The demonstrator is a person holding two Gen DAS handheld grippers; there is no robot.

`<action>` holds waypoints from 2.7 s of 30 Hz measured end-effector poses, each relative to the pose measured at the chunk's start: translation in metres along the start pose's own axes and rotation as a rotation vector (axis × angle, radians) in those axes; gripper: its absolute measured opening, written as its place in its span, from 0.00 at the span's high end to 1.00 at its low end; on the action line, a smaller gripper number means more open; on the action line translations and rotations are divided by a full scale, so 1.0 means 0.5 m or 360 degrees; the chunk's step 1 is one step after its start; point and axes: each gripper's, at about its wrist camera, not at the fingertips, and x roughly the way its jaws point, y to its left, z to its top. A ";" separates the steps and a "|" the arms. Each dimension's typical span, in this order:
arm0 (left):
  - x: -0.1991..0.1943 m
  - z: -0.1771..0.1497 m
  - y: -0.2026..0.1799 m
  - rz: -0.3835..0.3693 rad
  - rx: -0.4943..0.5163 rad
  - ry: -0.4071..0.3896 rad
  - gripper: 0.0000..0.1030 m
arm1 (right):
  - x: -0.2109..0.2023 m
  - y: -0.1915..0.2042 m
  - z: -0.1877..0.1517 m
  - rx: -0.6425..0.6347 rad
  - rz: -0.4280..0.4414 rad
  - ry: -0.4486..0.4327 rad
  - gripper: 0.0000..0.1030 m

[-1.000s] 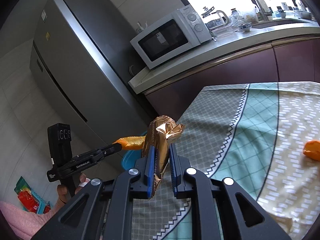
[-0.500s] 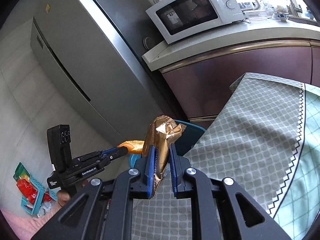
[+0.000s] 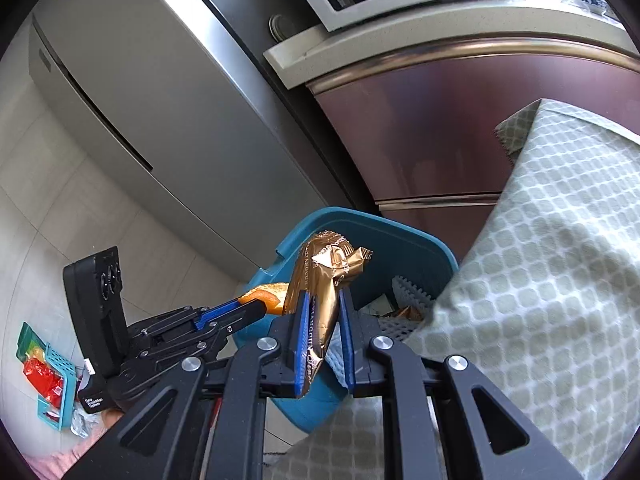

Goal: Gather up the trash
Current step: 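Carry the orange peel and gold wrapper over the teal bin while both tools open, then move both open tools back over the remaining peel and wrapper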

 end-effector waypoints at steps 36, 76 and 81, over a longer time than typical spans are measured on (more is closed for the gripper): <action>-0.092 0.007 -0.199 -0.0363 0.0223 -0.0219 0.68 | -0.221 -0.068 -0.100 0.0013 -0.0018 -0.0239 0.65; 0.058 -0.017 -0.899 -0.0788 0.0974 0.0103 0.62 | -0.658 -0.568 -0.306 0.0803 -0.0550 -0.0721 0.59; 0.085 -0.018 -0.925 -0.0795 0.1007 0.0159 0.60 | -0.643 -0.586 -0.294 0.0819 -0.0523 -0.0676 0.59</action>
